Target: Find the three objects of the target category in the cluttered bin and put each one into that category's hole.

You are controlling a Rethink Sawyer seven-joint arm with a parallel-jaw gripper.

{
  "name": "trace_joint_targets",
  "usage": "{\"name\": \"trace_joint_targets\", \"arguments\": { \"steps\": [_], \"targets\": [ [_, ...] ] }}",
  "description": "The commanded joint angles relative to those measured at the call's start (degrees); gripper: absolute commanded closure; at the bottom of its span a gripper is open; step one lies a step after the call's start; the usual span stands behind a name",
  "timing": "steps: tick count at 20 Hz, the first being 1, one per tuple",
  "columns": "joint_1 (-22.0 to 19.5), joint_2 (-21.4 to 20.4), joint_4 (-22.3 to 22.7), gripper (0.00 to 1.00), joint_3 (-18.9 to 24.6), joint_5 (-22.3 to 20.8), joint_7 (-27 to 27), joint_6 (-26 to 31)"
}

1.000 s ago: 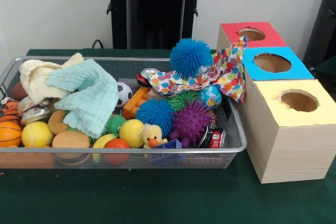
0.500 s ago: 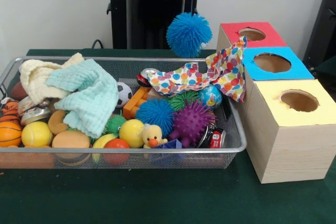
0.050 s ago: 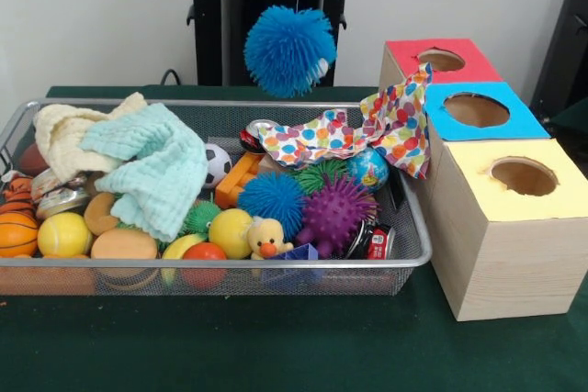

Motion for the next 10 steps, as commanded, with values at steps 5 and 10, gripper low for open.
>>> {"name": "trace_joint_targets", "arguments": {
  "steps": [5,10],
  "targets": [
    [-5.16,-0.10,-5.97,1.00,9.97,-3.61,-16.25,10.17],
    [-6.32,-0.06,-5.55,1.00,11.46,-4.16,-16.52,8.88]
  ]
}}
